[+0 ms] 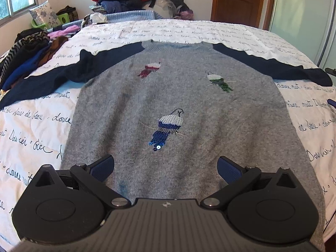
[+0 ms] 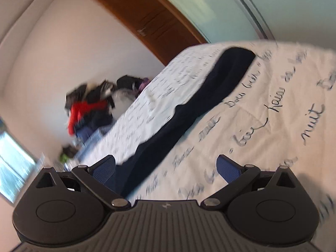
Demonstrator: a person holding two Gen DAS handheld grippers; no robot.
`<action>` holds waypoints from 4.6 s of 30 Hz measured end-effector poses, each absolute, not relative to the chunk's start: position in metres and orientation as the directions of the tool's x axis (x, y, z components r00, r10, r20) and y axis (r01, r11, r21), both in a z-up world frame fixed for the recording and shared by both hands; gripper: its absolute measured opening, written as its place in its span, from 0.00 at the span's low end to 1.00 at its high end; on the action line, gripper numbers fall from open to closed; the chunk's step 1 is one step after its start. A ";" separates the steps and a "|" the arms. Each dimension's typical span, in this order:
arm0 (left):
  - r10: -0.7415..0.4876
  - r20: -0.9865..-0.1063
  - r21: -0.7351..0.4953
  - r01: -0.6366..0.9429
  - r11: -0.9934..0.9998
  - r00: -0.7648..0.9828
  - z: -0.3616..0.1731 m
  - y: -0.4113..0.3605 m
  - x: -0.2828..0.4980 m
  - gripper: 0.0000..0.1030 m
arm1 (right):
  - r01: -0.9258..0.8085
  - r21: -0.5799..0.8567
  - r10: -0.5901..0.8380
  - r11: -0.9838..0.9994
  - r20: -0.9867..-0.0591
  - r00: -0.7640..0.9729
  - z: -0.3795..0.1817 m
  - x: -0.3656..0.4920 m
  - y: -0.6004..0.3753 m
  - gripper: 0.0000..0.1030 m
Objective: Fold small clothes
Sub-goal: 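Grasp the navy sleeve cuff nearest the right tool with the right tool, then lift the navy sleeve and fold it across the sweater body with the right tool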
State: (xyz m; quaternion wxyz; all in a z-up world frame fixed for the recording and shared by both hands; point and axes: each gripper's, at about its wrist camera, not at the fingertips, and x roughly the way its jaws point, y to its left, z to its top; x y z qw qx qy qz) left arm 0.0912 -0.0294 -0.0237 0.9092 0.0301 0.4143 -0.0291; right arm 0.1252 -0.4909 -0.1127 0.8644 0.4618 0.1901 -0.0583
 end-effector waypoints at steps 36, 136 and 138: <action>0.054 -0.810 0.087 0.029 0.996 0.583 -0.031 -0.032 0.128 1.00 | 0.357 0.860 -0.217 0.364 -0.295 0.931 -0.152 0.201 -0.621 0.09; 0.154 -0.714 0.052 -0.168 0.984 0.683 -0.027 0.079 0.140 1.00 | -0.322 -0.174 0.234 0.931 -0.394 0.889 -0.052 0.273 -0.058 0.10; 0.155 -0.714 0.047 -0.174 0.984 0.682 -0.027 0.083 0.140 1.00 | -0.331 -0.178 0.242 0.927 -0.392 0.887 -0.051 0.274 -0.050 0.10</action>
